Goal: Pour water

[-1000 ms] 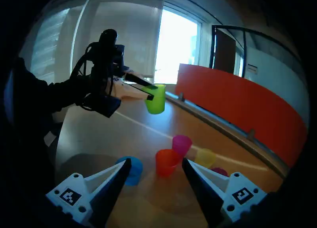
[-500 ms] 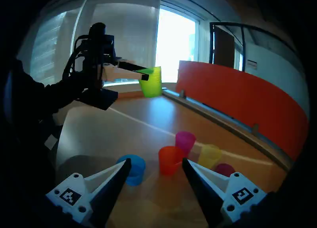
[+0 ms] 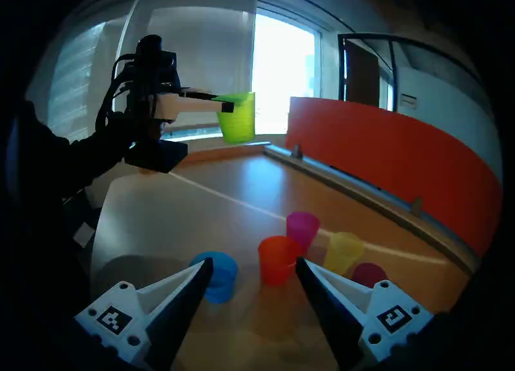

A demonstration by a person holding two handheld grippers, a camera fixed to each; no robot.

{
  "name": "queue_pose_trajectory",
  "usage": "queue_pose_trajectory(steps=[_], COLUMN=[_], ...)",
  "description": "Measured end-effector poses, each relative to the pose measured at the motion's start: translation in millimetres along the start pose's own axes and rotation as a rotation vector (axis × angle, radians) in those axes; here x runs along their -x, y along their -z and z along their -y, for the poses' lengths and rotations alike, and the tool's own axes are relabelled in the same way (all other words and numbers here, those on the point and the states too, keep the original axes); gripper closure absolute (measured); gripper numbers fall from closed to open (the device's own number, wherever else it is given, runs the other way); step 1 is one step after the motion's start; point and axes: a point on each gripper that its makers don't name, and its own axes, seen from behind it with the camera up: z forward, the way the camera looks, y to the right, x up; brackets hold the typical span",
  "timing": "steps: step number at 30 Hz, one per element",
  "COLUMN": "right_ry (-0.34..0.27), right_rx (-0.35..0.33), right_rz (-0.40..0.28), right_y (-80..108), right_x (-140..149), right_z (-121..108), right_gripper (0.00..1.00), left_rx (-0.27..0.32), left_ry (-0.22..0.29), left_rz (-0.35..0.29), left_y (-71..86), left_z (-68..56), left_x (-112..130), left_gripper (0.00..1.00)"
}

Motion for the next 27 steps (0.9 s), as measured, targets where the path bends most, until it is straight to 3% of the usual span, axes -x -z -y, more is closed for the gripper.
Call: queue_pose_trajectory(steps=[21,27], right_ry=[-0.015,-0.011], right_rx=[-0.023,-0.038], right_rz=[0.017,0.040], right_y=[-9.7,-12.6], right_x=[10,17], right_z=[4,8], right_gripper=[0.00,0.00], left_rx=[0.010,0.005], left_ry=[0.057,0.049], left_rz=[-0.068,-0.068], left_y=[-1.6,-0.8], left_z=[0.0,3.8], left_x=[-19,-22], left_gripper=[0.12,0.12])
